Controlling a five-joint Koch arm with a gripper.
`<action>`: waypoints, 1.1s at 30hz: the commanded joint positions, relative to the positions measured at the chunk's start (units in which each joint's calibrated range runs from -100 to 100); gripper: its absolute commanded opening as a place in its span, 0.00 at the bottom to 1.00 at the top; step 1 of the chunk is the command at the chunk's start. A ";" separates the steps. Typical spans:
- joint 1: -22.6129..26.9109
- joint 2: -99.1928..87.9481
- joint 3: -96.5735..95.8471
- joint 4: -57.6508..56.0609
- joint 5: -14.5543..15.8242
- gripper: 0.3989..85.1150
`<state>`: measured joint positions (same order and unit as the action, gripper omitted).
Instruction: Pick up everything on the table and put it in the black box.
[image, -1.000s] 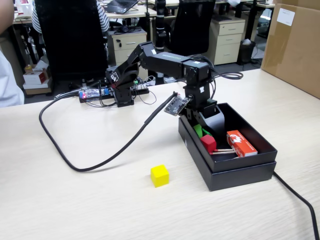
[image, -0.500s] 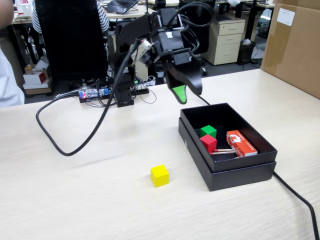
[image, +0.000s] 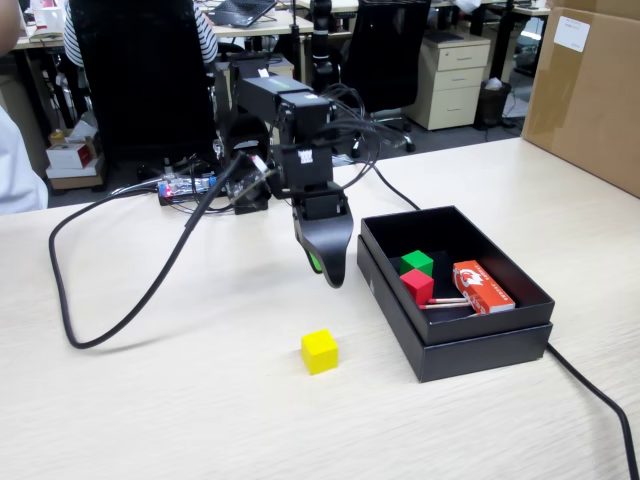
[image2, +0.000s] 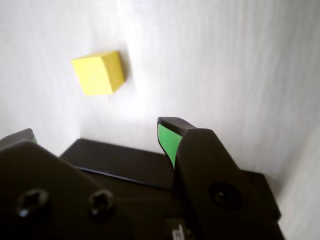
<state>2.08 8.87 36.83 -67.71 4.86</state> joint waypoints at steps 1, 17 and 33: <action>-0.83 5.88 9.22 0.37 -0.93 0.57; -2.25 27.45 24.55 0.37 -4.05 0.56; -3.27 32.38 26.90 0.45 -5.47 0.16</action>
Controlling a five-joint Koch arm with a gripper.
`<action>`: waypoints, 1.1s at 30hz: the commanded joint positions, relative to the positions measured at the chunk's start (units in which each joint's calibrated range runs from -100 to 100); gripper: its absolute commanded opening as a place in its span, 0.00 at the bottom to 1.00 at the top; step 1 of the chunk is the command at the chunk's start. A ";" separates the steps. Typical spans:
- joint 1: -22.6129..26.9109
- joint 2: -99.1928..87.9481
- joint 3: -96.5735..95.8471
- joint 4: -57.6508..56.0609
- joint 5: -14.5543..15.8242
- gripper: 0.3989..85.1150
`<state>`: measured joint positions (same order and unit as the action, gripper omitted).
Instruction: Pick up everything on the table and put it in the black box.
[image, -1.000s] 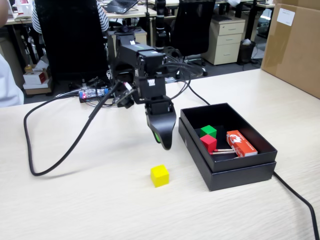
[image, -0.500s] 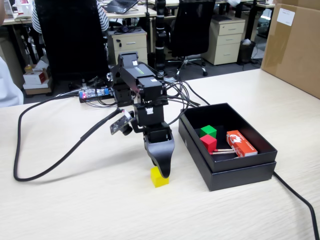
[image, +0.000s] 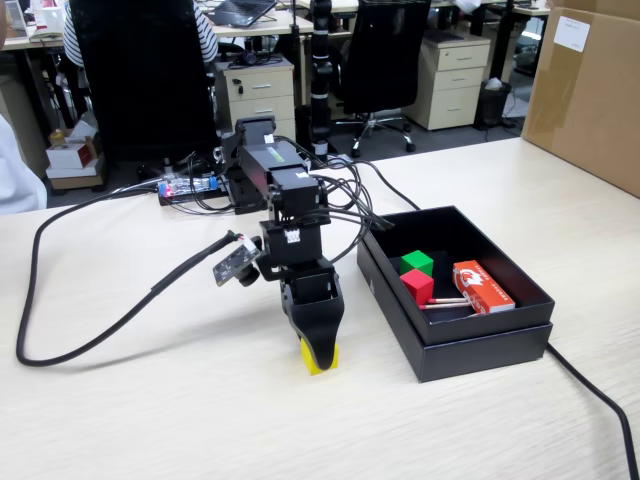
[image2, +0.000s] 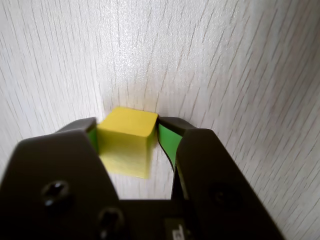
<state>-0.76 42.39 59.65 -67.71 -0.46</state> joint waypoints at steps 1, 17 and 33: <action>-0.49 -1.14 4.08 0.54 0.05 0.09; 6.30 -50.48 -17.68 -0.32 2.39 0.01; 15.24 -39.01 -18.95 -0.32 7.03 0.01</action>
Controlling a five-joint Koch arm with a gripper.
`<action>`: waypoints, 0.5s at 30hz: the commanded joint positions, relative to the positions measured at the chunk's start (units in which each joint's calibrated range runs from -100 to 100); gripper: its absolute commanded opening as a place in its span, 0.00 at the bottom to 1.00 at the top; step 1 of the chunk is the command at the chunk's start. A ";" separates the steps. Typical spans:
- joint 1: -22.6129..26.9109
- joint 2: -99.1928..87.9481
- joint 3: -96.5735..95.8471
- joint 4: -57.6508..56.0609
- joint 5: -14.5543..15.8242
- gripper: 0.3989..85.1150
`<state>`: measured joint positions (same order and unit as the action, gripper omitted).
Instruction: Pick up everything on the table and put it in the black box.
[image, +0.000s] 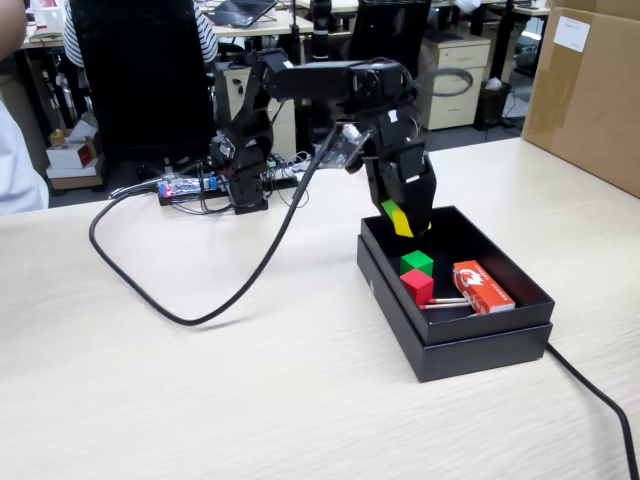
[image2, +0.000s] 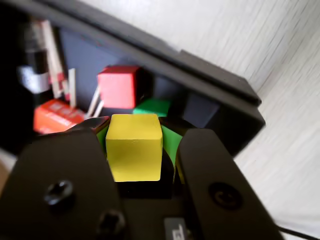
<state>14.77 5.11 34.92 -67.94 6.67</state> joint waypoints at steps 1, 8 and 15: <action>-0.88 1.94 6.61 -0.09 -0.10 0.01; -2.64 9.98 7.88 0.00 0.15 0.01; -2.74 11.58 6.15 0.00 0.00 0.25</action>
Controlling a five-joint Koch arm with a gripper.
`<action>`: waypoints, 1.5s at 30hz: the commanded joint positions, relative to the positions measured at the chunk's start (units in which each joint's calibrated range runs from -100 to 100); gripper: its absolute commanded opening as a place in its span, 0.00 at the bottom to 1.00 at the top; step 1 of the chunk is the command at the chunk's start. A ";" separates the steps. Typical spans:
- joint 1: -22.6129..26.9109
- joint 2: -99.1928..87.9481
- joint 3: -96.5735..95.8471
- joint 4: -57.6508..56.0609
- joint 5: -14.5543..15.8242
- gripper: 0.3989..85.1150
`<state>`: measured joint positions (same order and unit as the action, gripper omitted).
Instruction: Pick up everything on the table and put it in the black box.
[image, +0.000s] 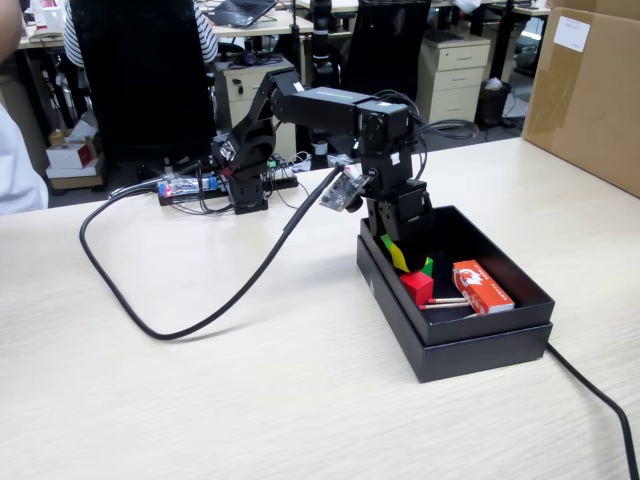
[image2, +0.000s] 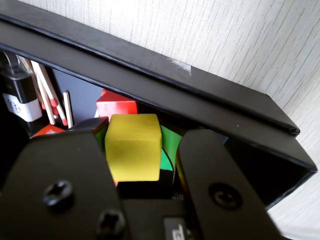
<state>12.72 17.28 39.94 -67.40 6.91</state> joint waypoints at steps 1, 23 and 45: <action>-0.54 -1.27 0.23 -0.55 -0.29 0.35; -7.08 -71.84 -34.68 11.03 -1.17 0.57; -14.41 -117.28 -97.60 34.70 -1.03 0.61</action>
<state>-1.39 -98.71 -58.10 -37.05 5.84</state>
